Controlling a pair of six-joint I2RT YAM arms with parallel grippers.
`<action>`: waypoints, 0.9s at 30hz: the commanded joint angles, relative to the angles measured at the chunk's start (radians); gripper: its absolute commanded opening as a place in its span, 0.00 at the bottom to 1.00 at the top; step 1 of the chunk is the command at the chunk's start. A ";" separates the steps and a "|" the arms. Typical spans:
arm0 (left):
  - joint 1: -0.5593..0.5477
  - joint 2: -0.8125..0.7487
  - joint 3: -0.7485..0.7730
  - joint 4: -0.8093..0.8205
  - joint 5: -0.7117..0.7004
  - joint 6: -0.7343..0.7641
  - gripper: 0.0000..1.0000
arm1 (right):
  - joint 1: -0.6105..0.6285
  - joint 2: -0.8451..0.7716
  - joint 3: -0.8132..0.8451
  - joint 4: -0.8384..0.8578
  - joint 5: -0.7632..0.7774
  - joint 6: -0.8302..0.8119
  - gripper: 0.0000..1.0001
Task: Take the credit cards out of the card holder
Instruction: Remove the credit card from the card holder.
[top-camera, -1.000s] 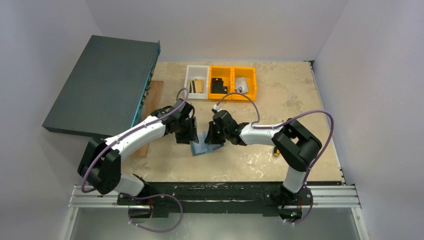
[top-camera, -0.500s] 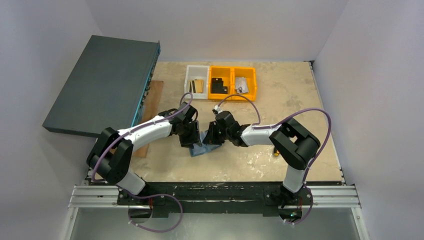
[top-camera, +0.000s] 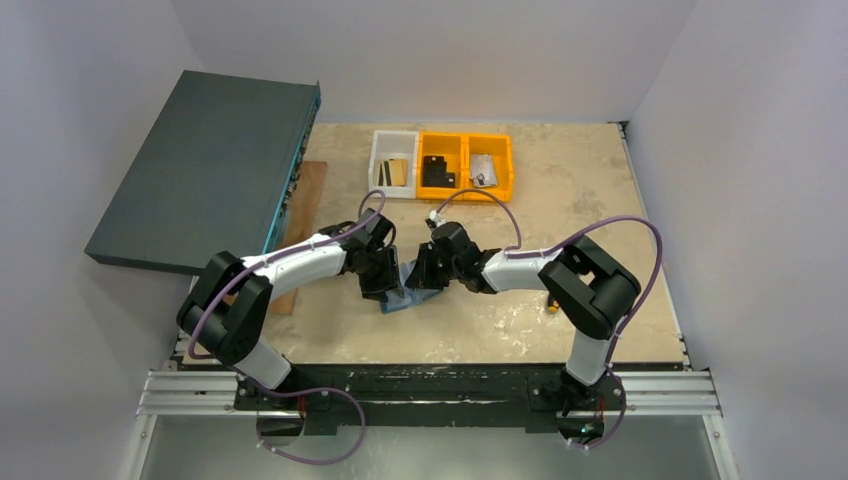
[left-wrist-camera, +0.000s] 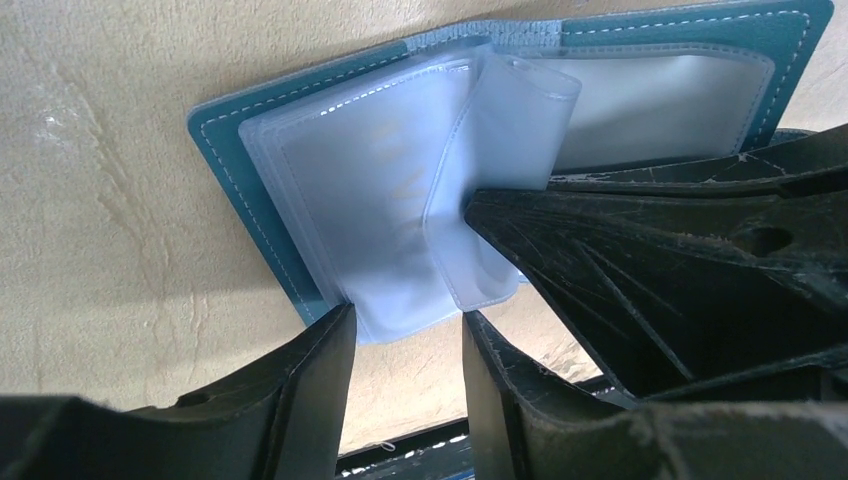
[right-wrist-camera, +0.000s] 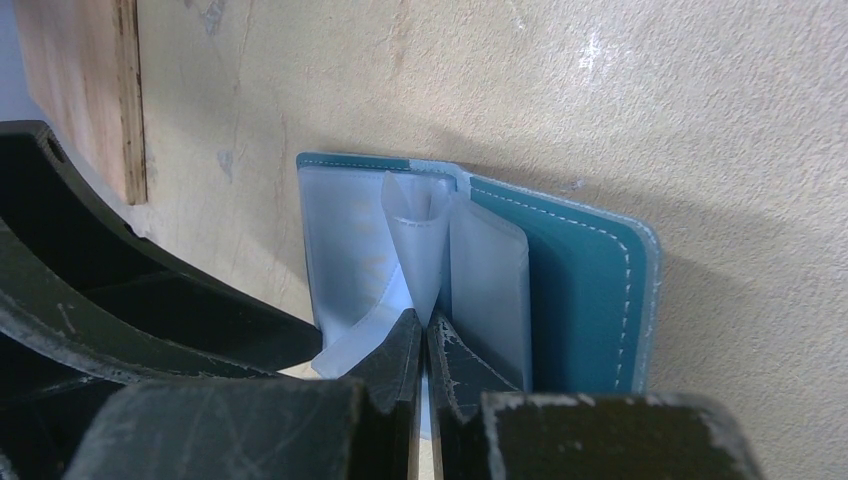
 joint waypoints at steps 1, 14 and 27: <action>0.005 0.018 -0.007 0.047 0.023 -0.018 0.42 | 0.016 0.076 -0.049 -0.121 0.014 -0.018 0.00; 0.006 0.041 0.015 0.070 0.032 -0.012 0.10 | 0.017 0.072 -0.046 -0.125 0.011 -0.019 0.00; 0.005 0.006 0.034 0.038 -0.010 0.025 0.00 | 0.011 -0.104 0.046 -0.210 0.014 -0.024 0.37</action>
